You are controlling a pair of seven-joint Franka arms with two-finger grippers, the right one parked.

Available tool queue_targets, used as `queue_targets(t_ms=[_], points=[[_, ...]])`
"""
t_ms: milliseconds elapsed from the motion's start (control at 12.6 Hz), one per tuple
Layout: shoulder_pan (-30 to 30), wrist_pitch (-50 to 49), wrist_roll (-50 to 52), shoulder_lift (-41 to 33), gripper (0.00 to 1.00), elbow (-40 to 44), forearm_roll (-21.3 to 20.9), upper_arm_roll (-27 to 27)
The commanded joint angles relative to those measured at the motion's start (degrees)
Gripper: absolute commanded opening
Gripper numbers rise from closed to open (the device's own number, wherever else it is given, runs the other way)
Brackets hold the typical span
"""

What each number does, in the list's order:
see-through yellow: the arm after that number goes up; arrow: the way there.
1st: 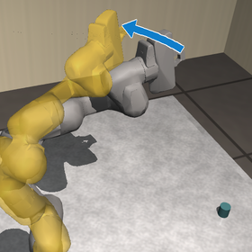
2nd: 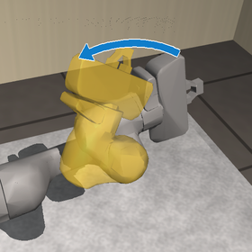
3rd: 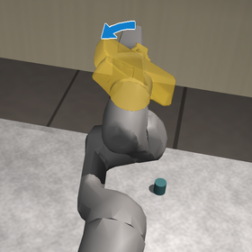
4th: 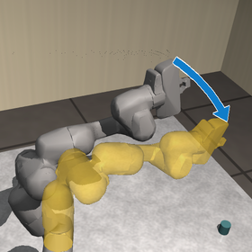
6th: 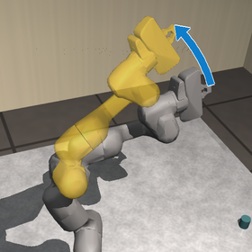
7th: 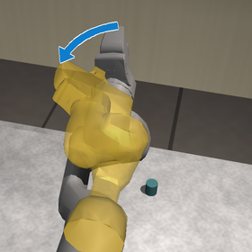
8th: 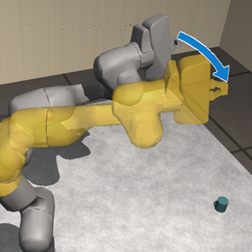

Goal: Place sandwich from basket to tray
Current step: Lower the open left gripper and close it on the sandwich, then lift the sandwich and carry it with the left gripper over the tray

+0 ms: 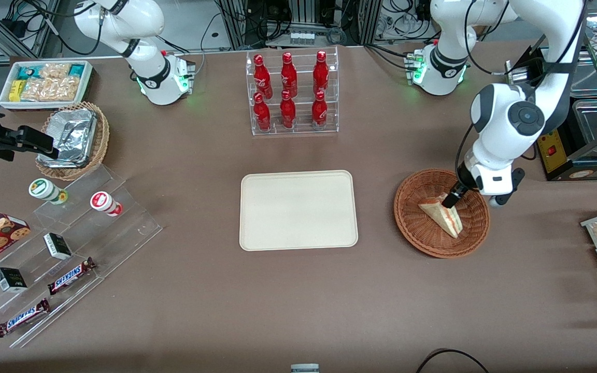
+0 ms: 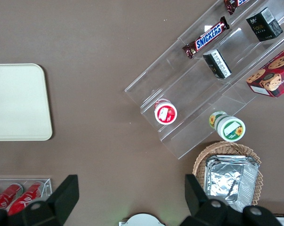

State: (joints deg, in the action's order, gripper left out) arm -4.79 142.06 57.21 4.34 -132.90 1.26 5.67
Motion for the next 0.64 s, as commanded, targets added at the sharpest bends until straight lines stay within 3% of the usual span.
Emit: queue_targets(t_ms=[0,478,558], points=[[-0.83,-0.12,1.76,4.7,1.0,3.96,-0.2,-0.13],[-0.75,-0.12,3.08,10.77,1.0,6.43,-0.55,-0.39],[-0.75,-0.29,2.99,10.95,0.76,6.34,-0.64,-0.4]])
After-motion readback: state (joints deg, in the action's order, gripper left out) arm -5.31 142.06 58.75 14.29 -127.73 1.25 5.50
